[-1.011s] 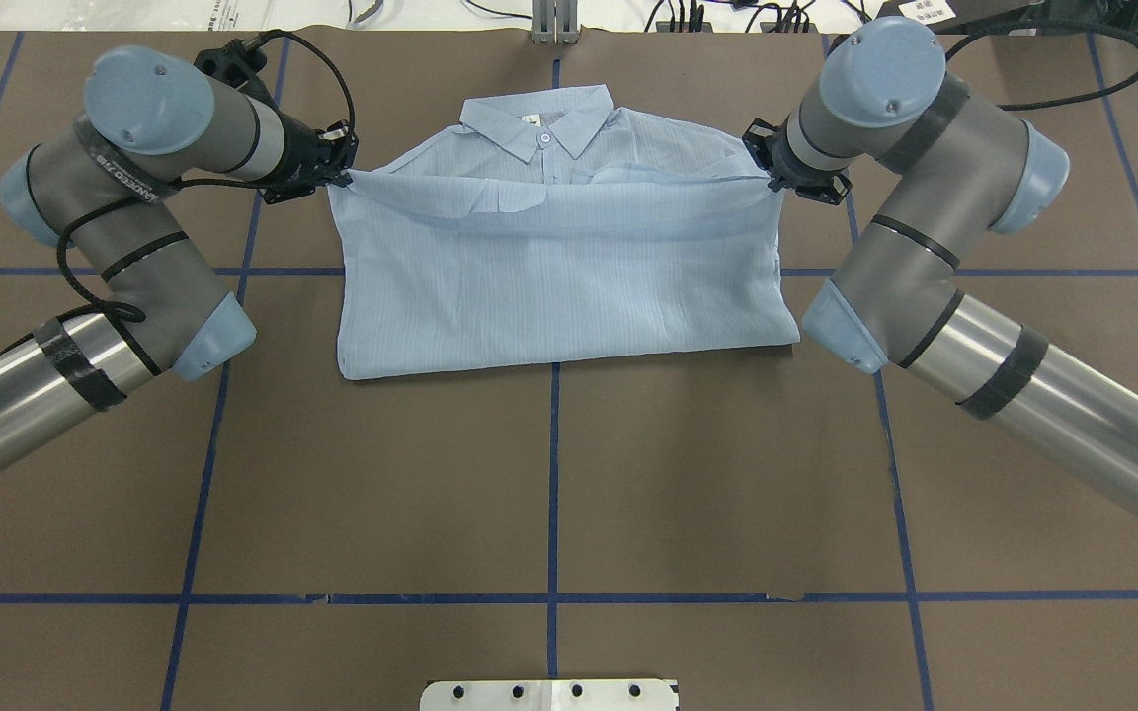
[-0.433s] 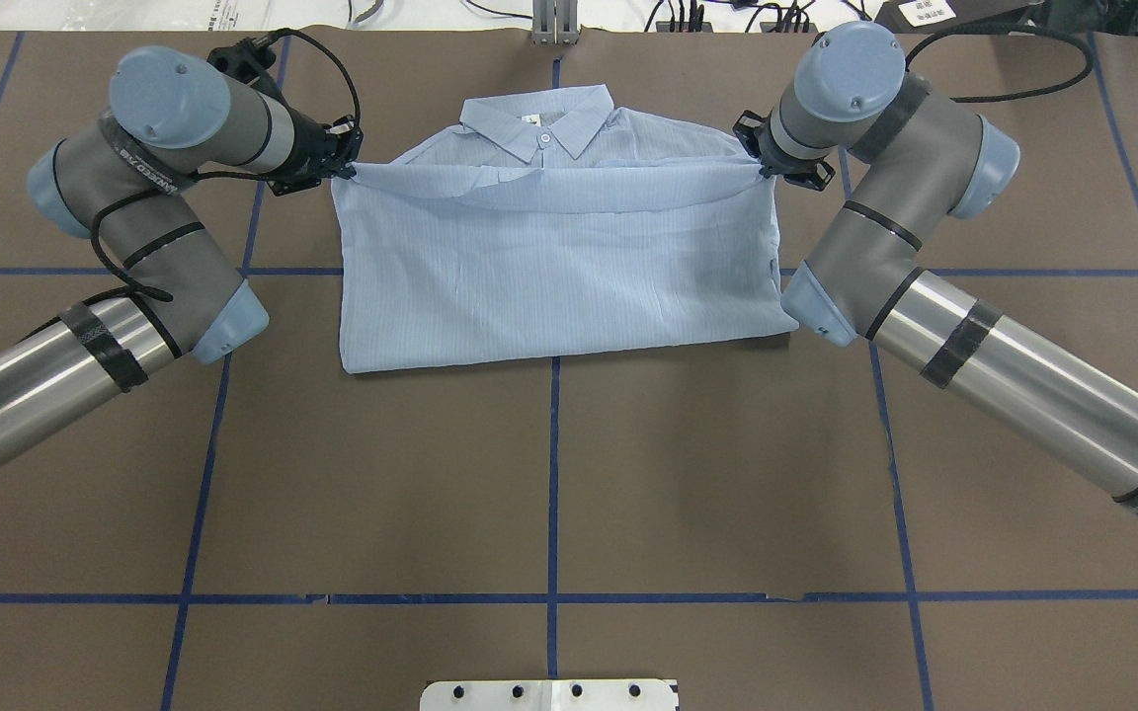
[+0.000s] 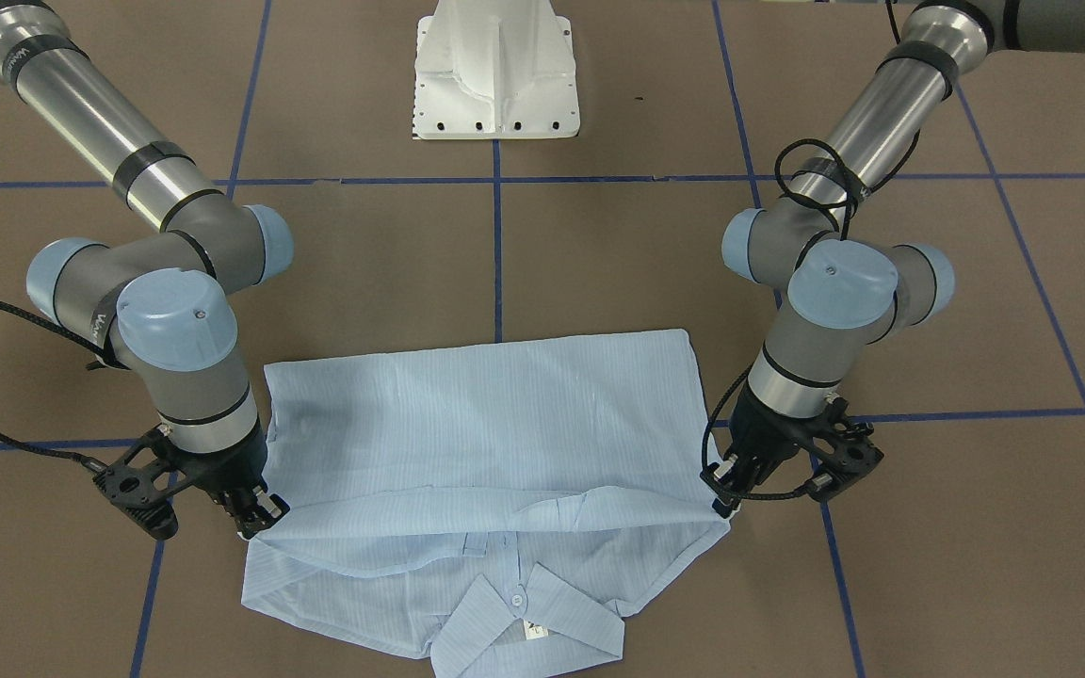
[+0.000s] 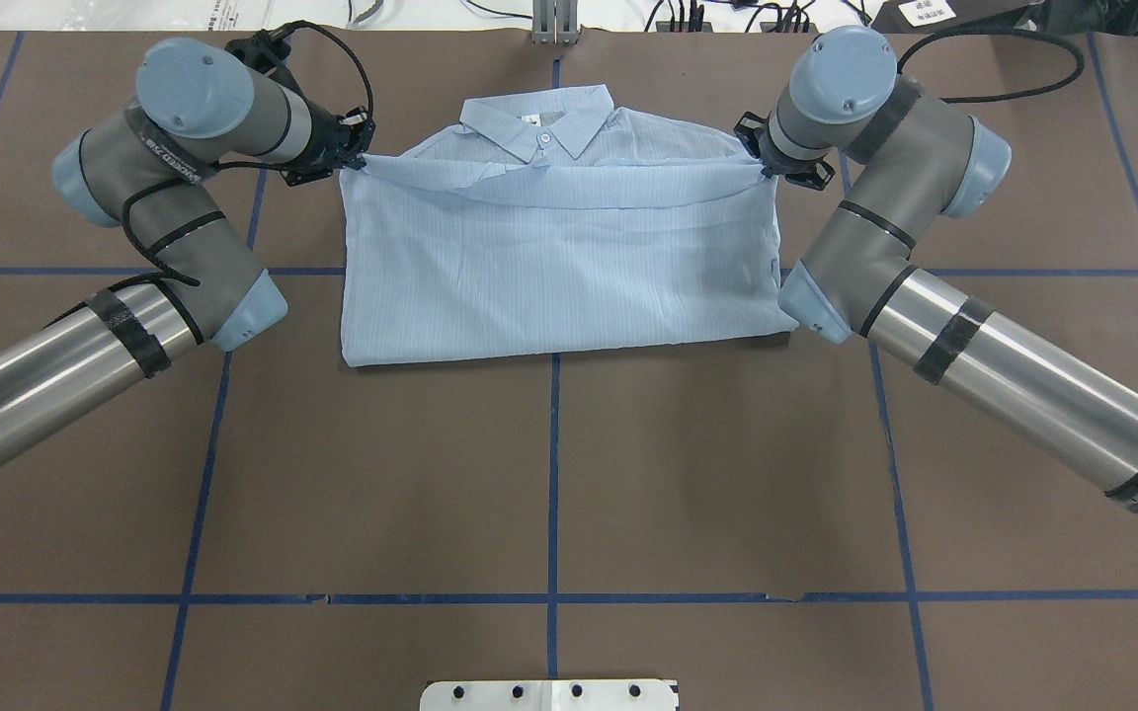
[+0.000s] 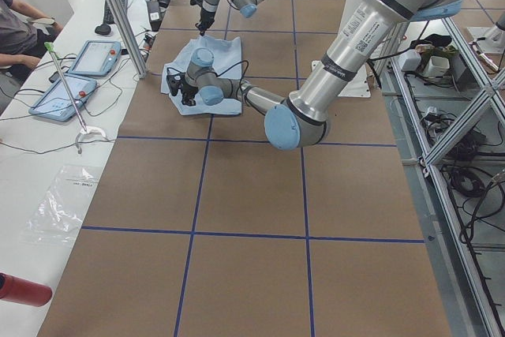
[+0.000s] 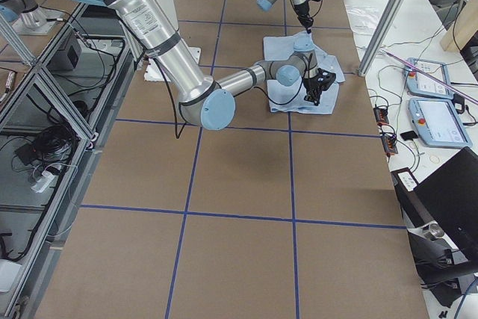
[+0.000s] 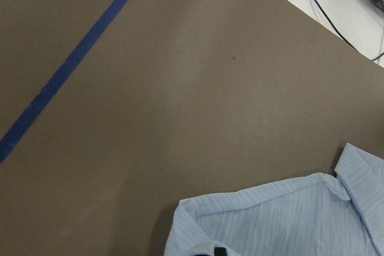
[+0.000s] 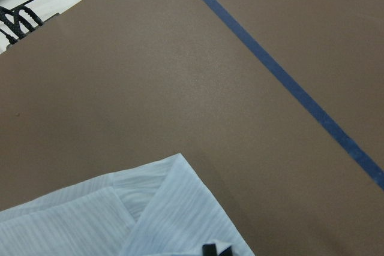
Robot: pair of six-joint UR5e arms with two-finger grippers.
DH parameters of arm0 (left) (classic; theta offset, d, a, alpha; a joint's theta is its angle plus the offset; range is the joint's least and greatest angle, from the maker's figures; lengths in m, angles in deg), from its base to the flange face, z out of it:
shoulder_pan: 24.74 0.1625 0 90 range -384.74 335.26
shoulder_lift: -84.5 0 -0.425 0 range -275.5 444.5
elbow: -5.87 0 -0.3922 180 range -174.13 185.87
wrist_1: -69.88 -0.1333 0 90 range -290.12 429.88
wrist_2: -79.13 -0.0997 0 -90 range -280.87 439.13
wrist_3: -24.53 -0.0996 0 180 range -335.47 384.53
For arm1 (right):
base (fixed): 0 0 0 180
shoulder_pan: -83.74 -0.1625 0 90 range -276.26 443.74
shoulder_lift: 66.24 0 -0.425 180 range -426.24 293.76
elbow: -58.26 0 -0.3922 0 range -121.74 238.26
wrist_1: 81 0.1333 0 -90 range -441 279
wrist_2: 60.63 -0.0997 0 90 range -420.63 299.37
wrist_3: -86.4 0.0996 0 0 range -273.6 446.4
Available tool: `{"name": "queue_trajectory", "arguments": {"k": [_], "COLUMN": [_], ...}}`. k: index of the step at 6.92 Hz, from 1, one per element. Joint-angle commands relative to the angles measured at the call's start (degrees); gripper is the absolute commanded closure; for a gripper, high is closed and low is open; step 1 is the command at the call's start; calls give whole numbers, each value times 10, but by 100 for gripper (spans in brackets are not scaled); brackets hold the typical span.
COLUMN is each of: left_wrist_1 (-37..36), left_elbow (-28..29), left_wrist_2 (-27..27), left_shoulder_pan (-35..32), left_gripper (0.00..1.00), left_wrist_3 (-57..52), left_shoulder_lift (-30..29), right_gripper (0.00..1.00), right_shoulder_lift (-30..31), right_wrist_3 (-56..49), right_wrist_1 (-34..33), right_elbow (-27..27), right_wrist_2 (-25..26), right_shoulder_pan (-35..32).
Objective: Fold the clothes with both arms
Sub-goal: 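Release the hem and hold both grippers above the folded shirt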
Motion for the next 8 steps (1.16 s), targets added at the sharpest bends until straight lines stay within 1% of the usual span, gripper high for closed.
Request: {"name": "queue_trajectory", "arguments": {"k": [1, 2, 3, 4, 5, 6, 7, 8], "left_wrist_1": [12, 13, 13, 14, 31, 37, 38, 38], "left_elbow": [13, 13, 13, 13, 12, 12, 12, 12], "left_wrist_2": [-1, -1, -1, -1, 0, 0, 0, 0], "left_shoulder_pan": [0, 0, 0, 0, -2, -3, -3, -3], "left_gripper": [84, 79, 71, 70, 70, 70, 70, 70], "left_wrist_3": [0, 0, 0, 0, 0, 0, 0, 0], "left_shoulder_lift": [-2, -1, -1, 0, 4, 5, 6, 7], "right_gripper": [100, 100, 100, 100, 73, 42, 16, 1], "right_shoulder_lift": [-1, -1, -5, -7, -8, -8, -8, 0], "right_wrist_3": [-2, -2, -2, -2, -2, -2, 2, 9], "right_wrist_1": [0, 1, 1, 1, 1, 1, 2, 2], "right_elbow": [-9, -11, -10, -10, -12, -10, 2, 17], "right_wrist_2": [8, 8, 8, 8, 8, 8, 4, 3], "right_shoulder_pan": [1, 1, 2, 2, 2, 2, 0, 0]}}
